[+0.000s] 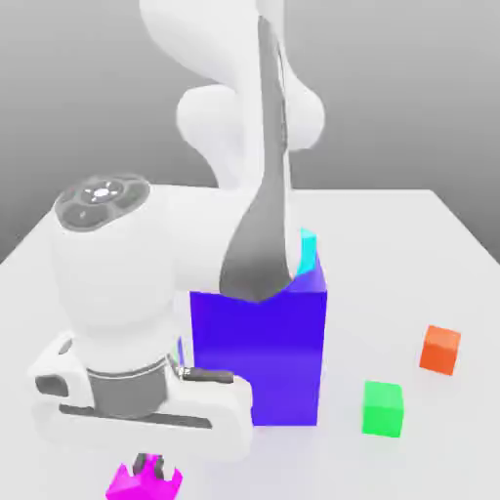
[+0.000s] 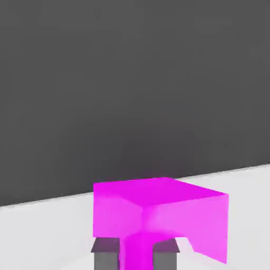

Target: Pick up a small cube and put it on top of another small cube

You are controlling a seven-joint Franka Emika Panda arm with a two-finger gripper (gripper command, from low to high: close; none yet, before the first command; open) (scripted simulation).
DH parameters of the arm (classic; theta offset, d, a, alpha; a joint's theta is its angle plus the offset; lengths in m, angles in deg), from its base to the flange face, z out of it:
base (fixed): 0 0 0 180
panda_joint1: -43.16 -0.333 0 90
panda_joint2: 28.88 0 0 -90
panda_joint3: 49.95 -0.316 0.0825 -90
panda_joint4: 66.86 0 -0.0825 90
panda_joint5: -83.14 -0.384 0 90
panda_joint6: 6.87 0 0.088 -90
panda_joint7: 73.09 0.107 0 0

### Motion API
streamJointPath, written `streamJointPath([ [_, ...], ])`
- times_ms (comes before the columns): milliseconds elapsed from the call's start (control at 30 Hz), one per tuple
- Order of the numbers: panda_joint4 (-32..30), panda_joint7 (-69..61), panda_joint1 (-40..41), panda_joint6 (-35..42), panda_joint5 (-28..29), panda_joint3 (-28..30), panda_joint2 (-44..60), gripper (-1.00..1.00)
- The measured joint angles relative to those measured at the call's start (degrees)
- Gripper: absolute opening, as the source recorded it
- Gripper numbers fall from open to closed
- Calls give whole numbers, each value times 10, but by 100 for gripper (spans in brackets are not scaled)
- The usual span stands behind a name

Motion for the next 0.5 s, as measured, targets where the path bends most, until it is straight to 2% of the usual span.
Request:
streamJointPath([
  [167,-113,-21,-79,-23,28,-75,-91,-100],
  [267,-181,-40,-156,-37,37,-116,-147,-100],
  [333,-203,-42,-240,-59,47,-109,-147,-100],
  [467,-206,-28,-219,-133,69,-66,-77,-100],
  [500,-206,-25,-220,-148,74,-62,-60,100],
])
